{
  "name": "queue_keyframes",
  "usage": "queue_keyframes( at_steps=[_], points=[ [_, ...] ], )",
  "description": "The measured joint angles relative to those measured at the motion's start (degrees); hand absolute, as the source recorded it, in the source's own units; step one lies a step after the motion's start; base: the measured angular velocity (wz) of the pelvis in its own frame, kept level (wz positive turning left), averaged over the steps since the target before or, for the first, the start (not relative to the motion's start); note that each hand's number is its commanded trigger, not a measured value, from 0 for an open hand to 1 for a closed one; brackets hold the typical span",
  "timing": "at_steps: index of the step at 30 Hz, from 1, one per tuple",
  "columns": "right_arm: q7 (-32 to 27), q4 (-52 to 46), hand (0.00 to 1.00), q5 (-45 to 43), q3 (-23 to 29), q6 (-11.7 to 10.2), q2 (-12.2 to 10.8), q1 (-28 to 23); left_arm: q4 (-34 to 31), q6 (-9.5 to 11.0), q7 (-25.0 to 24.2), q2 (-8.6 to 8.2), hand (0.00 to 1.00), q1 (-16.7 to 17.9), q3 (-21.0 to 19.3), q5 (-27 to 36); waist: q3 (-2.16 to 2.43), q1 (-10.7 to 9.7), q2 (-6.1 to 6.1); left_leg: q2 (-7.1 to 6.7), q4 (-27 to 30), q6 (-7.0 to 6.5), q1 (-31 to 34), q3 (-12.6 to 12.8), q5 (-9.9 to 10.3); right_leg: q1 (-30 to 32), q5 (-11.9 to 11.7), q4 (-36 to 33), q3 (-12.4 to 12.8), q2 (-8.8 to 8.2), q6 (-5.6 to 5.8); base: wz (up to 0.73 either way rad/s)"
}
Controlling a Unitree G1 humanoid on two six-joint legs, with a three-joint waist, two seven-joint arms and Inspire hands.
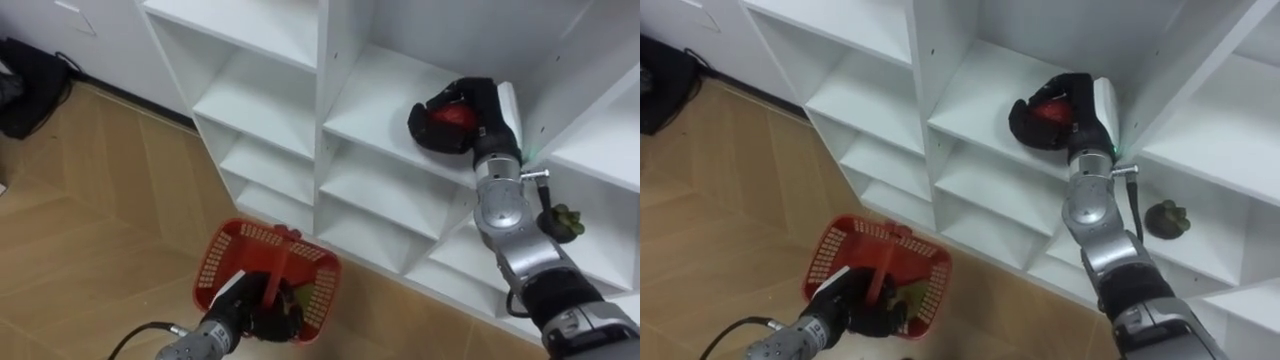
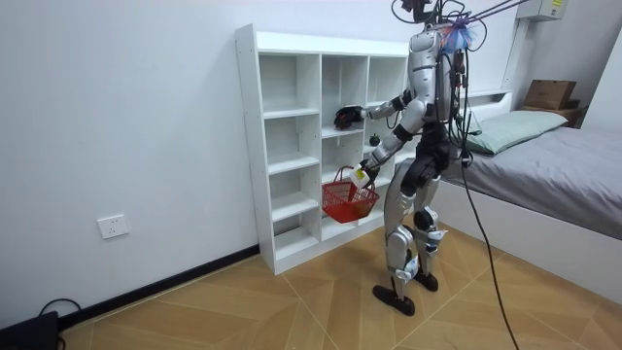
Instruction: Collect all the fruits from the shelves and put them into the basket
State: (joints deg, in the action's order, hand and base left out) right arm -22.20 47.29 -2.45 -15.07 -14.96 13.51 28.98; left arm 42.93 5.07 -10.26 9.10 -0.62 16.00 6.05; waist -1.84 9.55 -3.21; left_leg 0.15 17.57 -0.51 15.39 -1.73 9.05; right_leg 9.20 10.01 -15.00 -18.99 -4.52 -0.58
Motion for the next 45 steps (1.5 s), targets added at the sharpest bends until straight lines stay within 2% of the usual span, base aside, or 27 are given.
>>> queue_keyframes(
  at_steps=[6, 13, 17, 22, 26, 30, 32, 36, 41, 45],
  points=[
    [0.36, -0.29, 1.00, -0.40, -0.01, 0.06, -0.53, -0.17, 1.00, 0.09, 0.09, -0.10, 1.00, -0.21, 0.03, 1.23, -0.01, -0.53, -0.03, -0.01, 0.04, -0.08, 0.02, 0.18, -0.07, 0.36, 0.01, -0.69, 0.21, -0.27, 0.01, -0.01],
    [1.52, -6.02, 1.00, -0.92, -0.04, 0.09, -2.30, -2.93, 0.87, 0.24, 0.09, -0.07, 1.00, -0.44, -0.13, 1.22, 0.00, -1.36, -0.05, 0.02, 0.04, -0.18, 0.09, 1.11, -0.13, 0.89, 0.01, -0.82, 1.23, -0.29, 0.02, -0.06],
    [3.03, -9.76, 1.00, -1.11, -1.33, 0.10, -2.39, -5.11, 0.87, 0.39, 0.12, -0.11, 1.00, -1.68, -0.12, 1.25, 0.02, -1.55, -0.07, 0.06, -0.18, -0.29, 0.13, 1.76, -0.21, 1.60, 0.03, -1.51, 1.67, -0.47, 0.04, -0.08],
    [4.94, -16.76, 1.00, -2.55, -1.83, 0.04, -2.79, -9.03, 0.98, 2.59, 0.73, -1.43, 1.00, -3.04, -0.10, 1.31, 0.02, -1.68, -0.06, 0.03, -0.23, -0.51, 0.26, 2.71, -0.35, 2.10, 0.06, -1.78, 1.84, -0.44, 0.11, -0.06],
    [6.19, -22.19, 1.00, -2.84, -2.31, -0.04, -2.77, -11.44, 0.96, 2.69, 0.73, -1.82, 1.00, -3.10, -0.02, 1.22, 0.06, -1.95, 0.00, 0.09, -0.08, -0.51, 0.23, 2.75, -0.34, 2.07, 0.05, -1.83, 2.24, -0.31, 0.11, 0.00],
    [8.55, -23.91, 1.00, -2.80, -4.59, -0.30, -2.77, -12.40, 0.96, 2.95, 0.73, -2.11, 1.00, -3.09, 0.02, 1.22, 0.27, -2.82, 0.34, 0.13, -0.05, -0.51, -0.03, 3.02, -0.34, 2.02, -0.02, -1.94, 3.21, -0.09, 0.17, -0.04],
    [10.14, -24.68, 1.00, -2.58, -5.05, -0.30, -2.74, -13.71, 0.92, 2.96, 0.74, -2.21, 1.00, -3.08, 0.01, 1.28, 0.72, -3.06, 0.86, 0.14, -0.03, -0.52, -0.15, 3.19, -0.35, 1.97, -0.13, -1.91, 3.60, -0.02, 0.23, -0.02],
    [12.26, -26.61, 1.00, -2.50, -5.00, -0.31, -2.81, -16.37, 0.29, 3.00, 0.94, -2.87, 1.00, -3.08, -0.20, 2.34, 1.09, -3.20, 1.44, 0.31, -0.31, -0.54, -0.83, 3.86, -0.35, 1.79, -0.21, -1.91, 4.65, 0.17, 0.20, -0.09],
    [14.87, -27.64, 1.00, -2.34, -4.97, -0.31, -2.86, -19.98, -0.05, 3.99, 0.98, -3.14, 1.00, -3.09, -0.12, 4.96, 1.09, -4.87, 1.77, 0.54, -0.37, -0.53, -1.19, 4.18, -0.36, 1.57, -0.33, -1.80, 5.05, 0.38, 0.08, -0.03],
    [16.60, -27.65, 1.00, -2.54, -4.90, -0.30, -2.81, -22.36, -0.15, 4.08, 0.73, -3.15, 1.00, -3.06, -0.12, 5.61, 1.04, -5.08, 1.98, 0.75, -1.00, -0.52, -2.02, 5.27, -0.35, 1.70, -0.37, -1.91, 6.43, 0.53, 0.07, -0.18]
  ],
)
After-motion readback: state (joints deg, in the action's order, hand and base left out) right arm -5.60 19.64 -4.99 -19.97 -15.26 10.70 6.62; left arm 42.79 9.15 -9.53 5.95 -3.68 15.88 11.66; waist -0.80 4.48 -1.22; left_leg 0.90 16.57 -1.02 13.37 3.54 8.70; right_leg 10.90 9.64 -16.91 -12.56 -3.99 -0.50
